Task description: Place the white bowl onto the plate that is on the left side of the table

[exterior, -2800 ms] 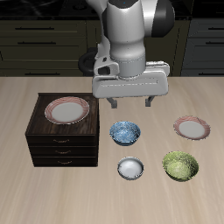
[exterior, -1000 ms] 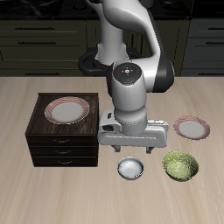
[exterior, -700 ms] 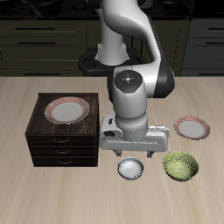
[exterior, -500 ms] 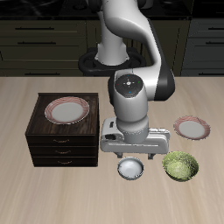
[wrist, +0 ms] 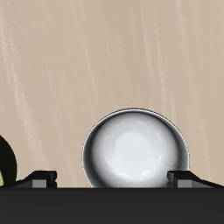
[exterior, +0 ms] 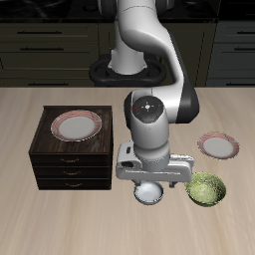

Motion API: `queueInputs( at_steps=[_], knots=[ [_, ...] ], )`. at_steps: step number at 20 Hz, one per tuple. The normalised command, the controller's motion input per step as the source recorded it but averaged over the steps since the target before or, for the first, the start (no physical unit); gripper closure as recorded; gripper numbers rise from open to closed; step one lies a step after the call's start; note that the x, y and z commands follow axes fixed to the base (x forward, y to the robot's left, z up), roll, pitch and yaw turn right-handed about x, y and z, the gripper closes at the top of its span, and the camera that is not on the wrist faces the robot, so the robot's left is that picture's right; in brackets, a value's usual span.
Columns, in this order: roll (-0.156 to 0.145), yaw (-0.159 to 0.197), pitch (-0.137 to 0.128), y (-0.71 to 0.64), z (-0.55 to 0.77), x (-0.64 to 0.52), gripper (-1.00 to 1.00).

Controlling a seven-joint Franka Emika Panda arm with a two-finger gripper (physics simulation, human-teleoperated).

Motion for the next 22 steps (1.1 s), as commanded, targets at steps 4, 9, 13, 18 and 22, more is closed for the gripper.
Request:
queueInputs(
  at_steps=[4,9,13,18,22],
  knots=[
    [0.029,-0.001,0.015,0.17,-0.13,-0.06,-1.00],
    [0.016,-0.002,0.033,0.17,-0.23,-0.01,-1.00],
    [0.016,0.001,0.029,0.11,-0.22,-0.02,-1.00],
    [0.015,0.017,0.049,0.19,-0.27,-0.07,-1.00],
    [0.033,-0.033,0.030,0.03,-0.17,0.01,1.00]
  ],
)
